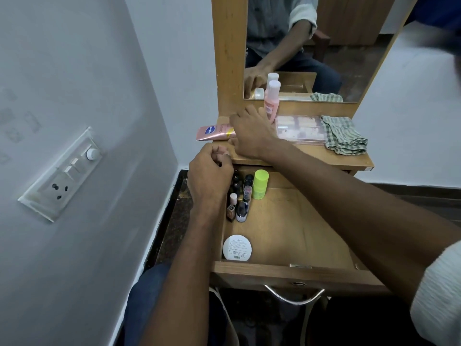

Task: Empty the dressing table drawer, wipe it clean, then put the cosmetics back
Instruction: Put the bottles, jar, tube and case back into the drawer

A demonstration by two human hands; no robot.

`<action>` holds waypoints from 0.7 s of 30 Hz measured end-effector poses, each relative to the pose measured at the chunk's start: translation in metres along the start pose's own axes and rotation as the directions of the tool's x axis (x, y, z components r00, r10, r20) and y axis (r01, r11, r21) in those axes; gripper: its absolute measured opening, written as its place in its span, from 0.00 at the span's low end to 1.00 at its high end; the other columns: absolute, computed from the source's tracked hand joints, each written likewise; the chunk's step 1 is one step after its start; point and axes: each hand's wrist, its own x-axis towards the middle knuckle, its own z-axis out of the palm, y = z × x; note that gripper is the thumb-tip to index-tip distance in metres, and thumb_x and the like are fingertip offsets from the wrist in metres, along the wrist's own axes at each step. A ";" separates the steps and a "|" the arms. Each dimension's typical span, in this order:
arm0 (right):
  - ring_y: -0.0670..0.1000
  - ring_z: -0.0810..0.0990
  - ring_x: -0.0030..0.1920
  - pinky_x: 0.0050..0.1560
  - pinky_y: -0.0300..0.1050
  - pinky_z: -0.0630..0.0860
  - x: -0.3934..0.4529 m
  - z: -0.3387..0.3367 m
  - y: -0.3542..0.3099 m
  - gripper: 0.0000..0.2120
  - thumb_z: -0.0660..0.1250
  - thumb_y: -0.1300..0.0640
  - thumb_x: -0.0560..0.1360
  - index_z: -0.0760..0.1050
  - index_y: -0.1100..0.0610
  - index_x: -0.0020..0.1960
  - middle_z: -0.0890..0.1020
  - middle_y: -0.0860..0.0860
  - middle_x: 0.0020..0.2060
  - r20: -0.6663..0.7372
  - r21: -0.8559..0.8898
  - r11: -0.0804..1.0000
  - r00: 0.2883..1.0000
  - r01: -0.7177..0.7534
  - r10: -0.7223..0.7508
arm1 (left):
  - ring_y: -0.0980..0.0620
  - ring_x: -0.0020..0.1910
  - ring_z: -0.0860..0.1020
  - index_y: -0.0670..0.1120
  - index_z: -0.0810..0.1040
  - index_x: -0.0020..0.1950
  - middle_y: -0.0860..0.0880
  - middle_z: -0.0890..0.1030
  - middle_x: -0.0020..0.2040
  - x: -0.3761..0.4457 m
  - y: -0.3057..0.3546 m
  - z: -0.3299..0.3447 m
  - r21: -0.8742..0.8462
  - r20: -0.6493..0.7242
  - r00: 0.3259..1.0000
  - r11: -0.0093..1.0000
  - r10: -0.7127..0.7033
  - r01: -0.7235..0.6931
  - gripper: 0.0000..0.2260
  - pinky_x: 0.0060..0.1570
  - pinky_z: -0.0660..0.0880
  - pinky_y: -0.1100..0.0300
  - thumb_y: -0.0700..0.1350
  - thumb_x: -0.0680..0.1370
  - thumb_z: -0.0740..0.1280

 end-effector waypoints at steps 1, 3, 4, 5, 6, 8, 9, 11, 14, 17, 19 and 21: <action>0.58 0.72 0.63 0.61 0.56 0.67 -0.005 0.000 -0.001 0.21 0.71 0.47 0.76 0.75 0.58 0.64 0.80 0.56 0.61 -0.017 0.022 1.000 1.000 -0.009 0.010 | 0.56 0.42 0.81 0.52 0.85 0.52 0.58 0.84 0.42 0.000 0.000 0.000 0.003 -0.018 1.000 1.000 -0.015 0.015 0.08 0.45 0.77 0.56 0.51 0.82 0.67; 0.58 0.73 0.61 0.60 0.55 0.66 -0.016 -0.001 -0.003 0.23 0.72 0.46 0.75 0.74 0.58 0.64 0.80 0.56 0.60 -0.063 0.088 0.995 0.996 -0.052 0.058 | 0.56 0.39 0.80 0.50 0.85 0.47 0.56 0.83 0.38 0.000 0.001 -0.001 0.001 -0.023 0.999 0.999 -0.042 0.042 0.15 0.41 0.74 0.59 0.57 0.83 0.65; 0.57 0.73 0.61 0.59 0.54 0.67 -0.022 -0.002 -0.004 0.24 0.73 0.46 0.74 0.74 0.58 0.63 0.81 0.55 0.59 -0.089 0.136 0.988 0.992 -0.074 0.087 | 0.58 0.35 0.79 0.50 0.84 0.43 0.57 0.81 0.34 0.000 0.002 -0.001 -0.015 -0.012 0.998 0.998 -0.060 0.060 0.17 0.37 0.71 0.62 0.58 0.83 0.64; 0.57 0.73 0.59 0.59 0.54 0.67 -0.029 -0.002 -0.006 0.23 0.74 0.47 0.72 0.75 0.58 0.62 0.81 0.55 0.58 -0.120 0.196 0.976 0.986 -0.090 0.115 | 0.60 0.32 0.77 0.50 0.82 0.39 0.57 0.79 0.30 -0.001 0.004 -0.001 -0.039 -0.004 0.997 0.996 -0.076 0.076 0.19 0.34 0.66 0.66 0.59 0.83 0.64; 0.57 0.73 0.57 0.57 0.54 0.68 -0.036 -0.002 -0.008 0.21 0.74 0.49 0.71 0.76 0.57 0.59 0.81 0.55 0.57 -0.153 0.254 0.962 0.978 -0.099 0.141 | 0.60 0.30 0.76 0.50 0.80 0.36 0.57 0.77 0.27 -0.002 0.007 -0.001 -0.074 0.002 0.996 0.993 -0.093 0.093 0.21 0.31 0.64 0.67 0.60 0.83 0.65; 0.57 0.74 0.53 0.54 0.53 0.68 -0.052 -0.004 -0.016 0.17 0.74 0.50 0.69 0.76 0.57 0.54 0.81 0.54 0.50 -0.213 0.338 0.935 0.959 -0.109 0.189 | 0.60 0.28 0.74 0.48 0.79 0.33 0.57 0.76 0.25 -0.003 0.011 -0.001 -0.176 0.019 0.992 0.977 -0.121 0.122 0.22 0.29 0.64 0.67 0.61 0.82 0.67; 0.56 0.74 0.51 0.53 0.52 0.70 -0.060 -0.005 -0.020 0.16 0.74 0.50 0.69 0.76 0.56 0.52 0.81 0.53 0.48 -0.232 0.365 0.924 0.950 -0.115 0.210 | 0.60 0.28 0.74 0.47 0.80 0.34 0.57 0.77 0.26 -0.004 0.012 -0.001 -0.224 0.024 0.991 0.966 -0.131 0.133 0.22 0.31 0.66 0.66 0.61 0.81 0.68; 0.54 0.74 0.50 0.53 0.52 0.72 -0.077 -0.009 -0.023 0.15 0.75 0.51 0.69 0.76 0.55 0.51 0.79 0.50 0.47 -0.232 0.418 0.898 0.941 -0.134 0.248 | 0.59 0.27 0.74 0.45 0.80 0.33 0.55 0.78 0.26 -0.006 0.014 -0.001 -0.298 0.036 0.991 0.945 -0.132 0.137 0.21 0.33 0.70 0.59 0.59 0.79 0.71; 0.51 0.73 0.50 0.50 0.48 0.72 -0.107 -0.020 -0.015 0.23 0.80 0.49 0.66 0.74 0.54 0.55 0.78 0.48 0.49 -0.134 0.577 0.802 0.951 -0.154 0.279 | 0.53 0.27 0.73 0.42 0.77 0.30 0.50 0.78 0.25 -0.008 0.017 -0.002 -0.377 0.099 0.988 0.915 -0.115 0.144 0.21 0.32 0.71 0.53 0.54 0.76 0.73; 0.44 0.75 0.46 0.43 0.38 0.73 -0.143 -0.034 0.001 0.23 0.79 0.44 0.69 0.75 0.53 0.57 0.79 0.46 0.50 0.013 0.746 0.629 0.949 -0.218 0.314 | 0.48 0.28 0.74 0.41 0.77 0.31 0.46 0.79 0.28 -0.012 0.021 -0.004 -0.374 0.263 0.962 0.912 -0.072 0.170 0.18 0.32 0.71 0.53 0.51 0.75 0.72; 0.42 0.77 0.43 0.42 0.37 0.75 -0.162 -0.038 0.011 0.14 0.76 0.48 0.75 0.77 0.54 0.54 0.81 0.45 0.46 0.048 0.803 0.529 0.915 -0.273 0.400 | 0.45 0.27 0.76 0.38 0.80 0.36 0.40 0.81 0.30 -0.018 0.028 -0.005 -0.344 0.444 0.896 0.920 -0.018 0.189 0.17 0.28 0.70 0.57 0.50 0.77 0.72; 0.44 0.80 0.42 0.42 0.40 0.77 -0.176 -0.039 0.023 0.09 0.73 0.51 0.77 0.78 0.55 0.51 0.82 0.46 0.43 0.049 0.807 0.486 0.860 -0.334 0.508 | 0.50 0.24 0.77 0.39 0.83 0.41 0.42 0.83 0.30 -0.028 0.040 -0.001 -0.262 0.584 0.809 0.959 0.066 0.110 0.16 0.25 0.69 0.62 0.50 0.81 0.72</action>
